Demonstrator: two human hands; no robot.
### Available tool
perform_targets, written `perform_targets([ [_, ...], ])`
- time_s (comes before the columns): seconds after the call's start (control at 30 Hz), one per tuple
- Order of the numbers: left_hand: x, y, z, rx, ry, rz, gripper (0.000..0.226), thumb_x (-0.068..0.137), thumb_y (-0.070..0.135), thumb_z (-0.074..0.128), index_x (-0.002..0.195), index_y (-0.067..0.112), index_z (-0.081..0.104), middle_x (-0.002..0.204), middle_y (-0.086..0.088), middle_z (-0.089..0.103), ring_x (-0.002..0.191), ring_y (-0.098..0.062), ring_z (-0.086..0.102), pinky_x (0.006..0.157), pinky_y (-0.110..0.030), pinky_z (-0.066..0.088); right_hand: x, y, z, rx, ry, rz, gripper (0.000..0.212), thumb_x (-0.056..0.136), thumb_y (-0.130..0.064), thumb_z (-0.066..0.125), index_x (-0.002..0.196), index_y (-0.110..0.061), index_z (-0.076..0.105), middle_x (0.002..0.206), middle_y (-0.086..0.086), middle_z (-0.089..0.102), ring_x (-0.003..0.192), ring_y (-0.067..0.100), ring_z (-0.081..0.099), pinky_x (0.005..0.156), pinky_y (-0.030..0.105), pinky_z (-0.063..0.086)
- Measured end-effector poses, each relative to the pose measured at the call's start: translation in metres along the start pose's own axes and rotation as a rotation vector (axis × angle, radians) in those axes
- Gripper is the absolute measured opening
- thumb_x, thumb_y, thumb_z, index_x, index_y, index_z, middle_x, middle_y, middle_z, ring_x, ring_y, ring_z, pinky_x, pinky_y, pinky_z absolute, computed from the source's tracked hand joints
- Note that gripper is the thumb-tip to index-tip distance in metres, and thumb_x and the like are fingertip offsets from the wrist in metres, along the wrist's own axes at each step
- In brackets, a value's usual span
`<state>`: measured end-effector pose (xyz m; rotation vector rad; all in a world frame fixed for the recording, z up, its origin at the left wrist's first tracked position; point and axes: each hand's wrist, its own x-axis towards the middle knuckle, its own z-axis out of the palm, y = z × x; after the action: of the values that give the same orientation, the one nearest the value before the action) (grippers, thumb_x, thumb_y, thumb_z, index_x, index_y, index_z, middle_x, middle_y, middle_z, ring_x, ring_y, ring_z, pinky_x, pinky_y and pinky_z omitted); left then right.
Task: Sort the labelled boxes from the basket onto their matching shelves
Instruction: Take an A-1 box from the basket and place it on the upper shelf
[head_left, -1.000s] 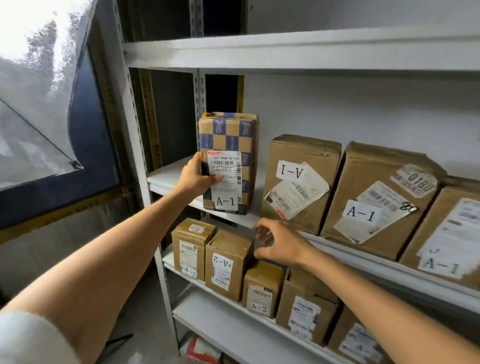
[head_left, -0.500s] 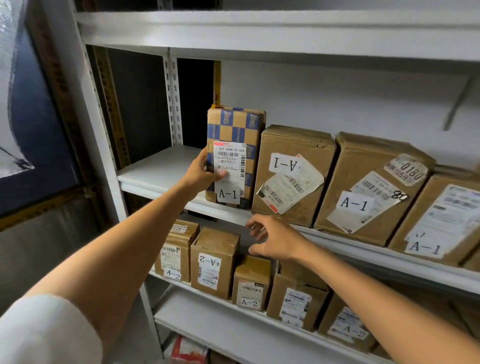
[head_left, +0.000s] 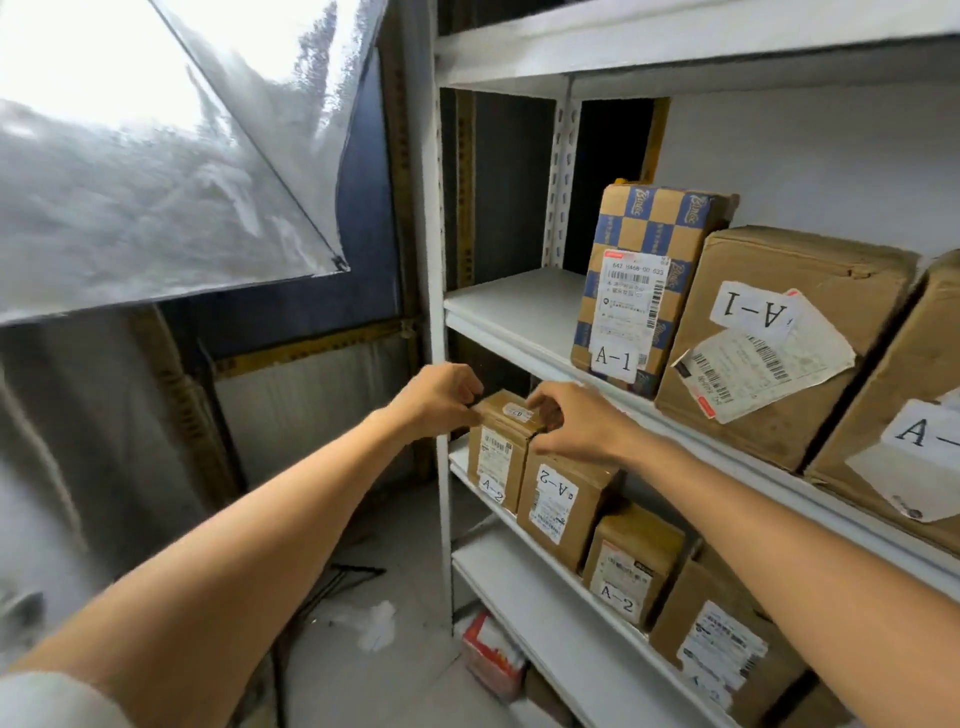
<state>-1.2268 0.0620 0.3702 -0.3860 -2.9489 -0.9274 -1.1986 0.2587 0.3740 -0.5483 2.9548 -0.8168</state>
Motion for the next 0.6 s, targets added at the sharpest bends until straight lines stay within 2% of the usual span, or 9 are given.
perform_targets([
  [0.1, -0.062, -0.017, 0.006, 0.022, 0.109, -0.148, 0.037, 0.083, 0.023, 0.073, 0.117, 0.016, 0.062, 0.107, 0.001, 0.064, 0.091, -0.010, 0.059, 0.075, -0.020, 0.048, -0.003, -0.012, 0.028, -0.039, -0.094, -0.137, 0.051, 0.077, -0.026, 0.073, 0.124, -0.017, 0.054, 0.108, 0.003, 0.061, 0.097, 0.016, 0.059, 0.086, 0.035, 0.055],
  [0.2, -0.141, -0.034, 0.021, 0.031, 0.201, -0.338, 0.032, 0.079, 0.029, 0.074, 0.108, 0.020, 0.064, 0.102, 0.000, 0.068, 0.091, -0.015, 0.064, 0.084, -0.032, 0.054, -0.021, -0.032, 0.065, -0.123, -0.198, -0.288, 0.050, 0.077, -0.026, 0.073, 0.123, -0.014, 0.056, 0.108, 0.004, 0.063, 0.094, 0.016, 0.060, 0.082, 0.031, 0.053],
  [0.3, -0.239, -0.046, 0.044, 0.027, 0.263, -0.547, 0.031, 0.075, 0.031, 0.074, 0.104, 0.022, 0.066, 0.092, 0.004, 0.067, 0.090, -0.017, 0.066, 0.085, -0.036, 0.054, -0.054, -0.060, 0.117, -0.166, -0.374, -0.443, 0.052, 0.078, -0.027, 0.073, 0.125, -0.014, 0.054, 0.113, 0.005, 0.060, 0.097, 0.017, 0.057, 0.082, 0.029, 0.050],
  [0.43, -0.388, -0.042, 0.074, -0.004, 0.346, -0.850, 0.032, 0.077, 0.026, 0.074, 0.106, 0.016, 0.066, 0.091, 0.002, 0.066, 0.092, -0.017, 0.065, 0.083, -0.031, 0.053, -0.125, -0.128, 0.179, -0.207, -0.579, -0.728, 0.054, 0.075, -0.030, 0.071, 0.124, -0.014, 0.054, 0.111, 0.005, 0.057, 0.103, 0.022, 0.056, 0.089, 0.037, 0.050],
  [0.5, -0.462, -0.033, 0.084, -0.036, 0.418, -1.003, 0.032, 0.076, 0.025, 0.074, 0.105, 0.013, 0.067, 0.092, 0.001, 0.068, 0.091, -0.018, 0.065, 0.083, -0.030, 0.053, -0.169, -0.169, 0.207, -0.227, -0.674, -0.889, 0.057, 0.072, -0.034, 0.070, 0.122, -0.013, 0.053, 0.109, 0.005, 0.056, 0.104, 0.024, 0.056, 0.088, 0.037, 0.049],
  [0.6, -0.576, -0.010, 0.089, -0.019, 0.584, -1.197, 0.031, 0.078, 0.023, 0.074, 0.106, 0.012, 0.067, 0.101, -0.006, 0.070, 0.093, -0.019, 0.064, 0.082, -0.030, 0.052, -0.242, -0.234, 0.245, -0.251, -0.761, -1.113, 0.054, 0.077, -0.029, 0.072, 0.124, -0.011, 0.053, 0.113, 0.007, 0.060, 0.099, 0.024, 0.057, 0.085, 0.035, 0.049],
])
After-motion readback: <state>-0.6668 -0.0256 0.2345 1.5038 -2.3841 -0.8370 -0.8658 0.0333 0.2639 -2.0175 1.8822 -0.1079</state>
